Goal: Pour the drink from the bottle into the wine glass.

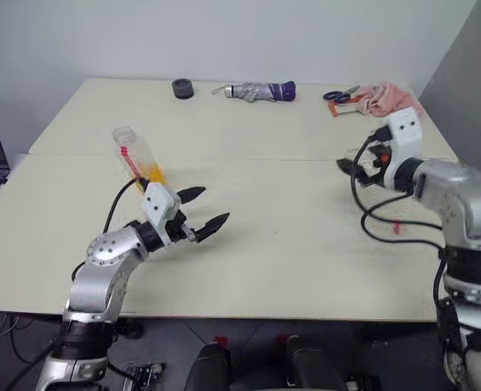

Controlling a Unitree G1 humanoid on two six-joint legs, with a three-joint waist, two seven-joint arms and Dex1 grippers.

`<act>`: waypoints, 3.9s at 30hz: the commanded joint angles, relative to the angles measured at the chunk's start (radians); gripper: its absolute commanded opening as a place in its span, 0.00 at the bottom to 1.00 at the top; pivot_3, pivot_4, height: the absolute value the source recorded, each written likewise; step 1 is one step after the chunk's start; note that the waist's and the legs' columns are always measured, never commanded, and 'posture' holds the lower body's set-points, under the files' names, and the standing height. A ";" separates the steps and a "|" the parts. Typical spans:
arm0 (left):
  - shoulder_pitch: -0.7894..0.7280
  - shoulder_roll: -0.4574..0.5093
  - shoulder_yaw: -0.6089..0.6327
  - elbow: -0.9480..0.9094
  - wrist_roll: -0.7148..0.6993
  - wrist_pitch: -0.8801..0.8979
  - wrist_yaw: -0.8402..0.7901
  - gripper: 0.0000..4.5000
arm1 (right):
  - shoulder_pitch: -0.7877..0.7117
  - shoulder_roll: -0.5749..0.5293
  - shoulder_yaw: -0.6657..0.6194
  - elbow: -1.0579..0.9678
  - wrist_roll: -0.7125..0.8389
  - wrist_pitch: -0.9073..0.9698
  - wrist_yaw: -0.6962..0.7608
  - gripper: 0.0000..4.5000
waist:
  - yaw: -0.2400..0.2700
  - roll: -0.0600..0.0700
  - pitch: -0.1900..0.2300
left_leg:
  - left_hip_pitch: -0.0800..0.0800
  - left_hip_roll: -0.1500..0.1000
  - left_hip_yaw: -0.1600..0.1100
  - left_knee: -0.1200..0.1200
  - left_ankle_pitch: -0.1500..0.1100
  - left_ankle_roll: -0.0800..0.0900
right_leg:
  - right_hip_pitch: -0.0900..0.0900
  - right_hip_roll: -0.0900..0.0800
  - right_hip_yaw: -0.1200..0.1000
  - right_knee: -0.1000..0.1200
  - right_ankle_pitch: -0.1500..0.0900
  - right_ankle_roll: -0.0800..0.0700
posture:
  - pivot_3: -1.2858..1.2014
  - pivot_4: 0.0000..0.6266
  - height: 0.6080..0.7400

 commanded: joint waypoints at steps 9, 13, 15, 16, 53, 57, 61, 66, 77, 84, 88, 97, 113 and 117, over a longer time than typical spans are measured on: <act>-0.103 0.027 -0.110 0.099 0.013 -0.097 -0.280 1.00 | -0.322 -0.082 0.206 0.723 -0.139 -0.157 0.250 1.00 | -0.007 0.002 0.001 | -0.001 0.001 0.003 -0.001 -0.001 0.001 | -0.002 0.000 0.002 -0.001 0.000 0.000 | 0.52 0.24 1.00; -0.140 0.018 -0.112 0.179 0.036 -0.157 -0.315 1.00 | -0.405 -0.052 0.263 0.903 -0.189 -0.188 0.326 1.00 | -0.009 0.002 0.001 | -0.001 0.000 0.003 -0.001 -0.001 0.001 | -0.002 0.000 0.002 -0.001 0.000 0.000 | 0.52 0.24 1.00; -0.153 0.011 -0.115 0.207 0.042 -0.180 -0.326 1.00 | -0.437 -0.039 0.286 0.992 -0.221 -0.230 0.348 1.00 | -0.010 0.002 0.001 | -0.001 0.000 0.003 -0.001 -0.001 0.001 | -0.002 0.000 0.002 -0.001 0.000 0.000 | 0.52 0.24 1.00; -0.159 0.007 -0.117 0.218 0.048 -0.193 -0.332 1.00 | -0.451 -0.034 0.296 1.035 -0.239 -0.256 0.353 1.00 | -0.011 0.003 0.002 | -0.001 0.000 0.003 -0.001 -0.001 0.001 | -0.002 -0.001 0.002 -0.001 0.000 0.000 | 0.52 0.24 1.00; -0.133 0.006 -0.072 0.072 0.041 -0.057 -0.216 1.00 | -0.546 0.115 0.169 1.120 -0.296 -0.304 0.529 0.02 | -0.037 0.006 0.003 | -0.001 0.002 0.003 0.000 -0.001 0.001 | -0.003 -0.002 0.003 0.002 0.000 0.000 | 0.52 0.24 1.00; -0.112 0.033 -0.037 0.048 0.026 -0.016 -0.193 1.00 | -0.461 0.180 0.079 0.919 -0.216 -0.339 0.415 0.02 | -0.036 0.006 0.004 | -0.002 0.003 0.000 -0.001 0.000 0.001 | -0.004 -0.002 0.001 0.002 0.000 0.000 | 0.52 0.24 1.00; -0.087 0.061 -0.009 0.034 0.022 0.006 -0.174 1.00 | -0.316 0.298 -0.010 0.734 -0.193 -0.616 0.134 0.02 | -0.033 0.006 0.004 | -0.003 0.003 0.001 0.000 0.000 0.001 | -0.004 -0.003 0.001 0.002 0.000 0.000 | 0.52 0.24 1.00; -0.069 0.074 0.005 0.027 0.020 0.018 -0.165 1.00 | -0.176 0.400 0.020 0.660 -0.217 -0.734 0.005 0.02 | -0.025 0.006 0.004 | -0.003 0.003 0.001 0.000 0.000 0.001 | -0.004 -0.004 0.001 0.002 0.000 0.000 | 0.52 0.24 1.00; -0.060 0.107 0.013 0.020 0.009 0.035 -0.191 1.00 | 0.073 0.480 0.071 0.403 -0.195 -0.607 -0.076 0.02 | -0.024 0.006 0.003 | -0.002 0.003 0.001 0.000 0.000 0.001 | -0.003 -0.002 0.001 0.002 0.000 0.000 | 0.52 0.24 1.00; -0.040 0.121 0.013 0.027 0.012 0.033 -0.206 1.00 | 0.275 0.502 0.074 0.224 -0.170 -0.508 -0.121 0.02 | -0.023 0.004 -0.001 | 0.000 0.003 -0.001 0.000 0.000 0.001 | 0.000 -0.002 0.001 0.001 0.000 0.000 | 0.52 0.24 1.00; -0.028 0.127 0.016 0.024 0.010 0.036 -0.207 1.00 | 0.388 0.498 0.120 0.135 -0.184 -0.500 -0.121 0.02 | -0.022 -0.001 -0.008 | 0.002 0.003 -0.001 0.000 0.000 0.001 | 0.001 -0.002 0.000 0.001 0.000 0.000 | 0.52 0.24 1.00; -0.024 0.138 0.020 0.030 0.008 0.036 -0.210 1.00 | 0.450 0.489 0.162 0.118 -0.181 -0.674 -0.094 0.02 | -0.023 -0.006 -0.014 | 0.005 0.002 0.001 -0.001 0.000 0.001 | 0.003 0.002 0.001 0.001 -0.001 0.000 | 0.52 0.24 1.00; 0.007 0.105 0.105 0.030 0.023 0.009 -0.053 1.00 | 0.265 0.568 0.211 0.299 -0.177 -1.006 -0.026 0.02 | -0.039 -0.003 -0.010 | 0.005 0.005 0.002 -0.002 0.000 0.001 | 0.000 0.004 0.003 0.002 0.000 0.000 | 0.52 0.24 1.00; 0.019 0.113 0.128 0.003 -0.001 0.028 -0.030 1.00 | 0.198 0.593 0.238 0.411 -0.183 -1.061 0.020 0.02 | -0.038 -0.002 -0.010 | 0.003 0.004 0.001 -0.002 0.000 0.001 | -0.001 0.004 0.002 0.001 0.000 -0.001 | 0.52 0.24 1.00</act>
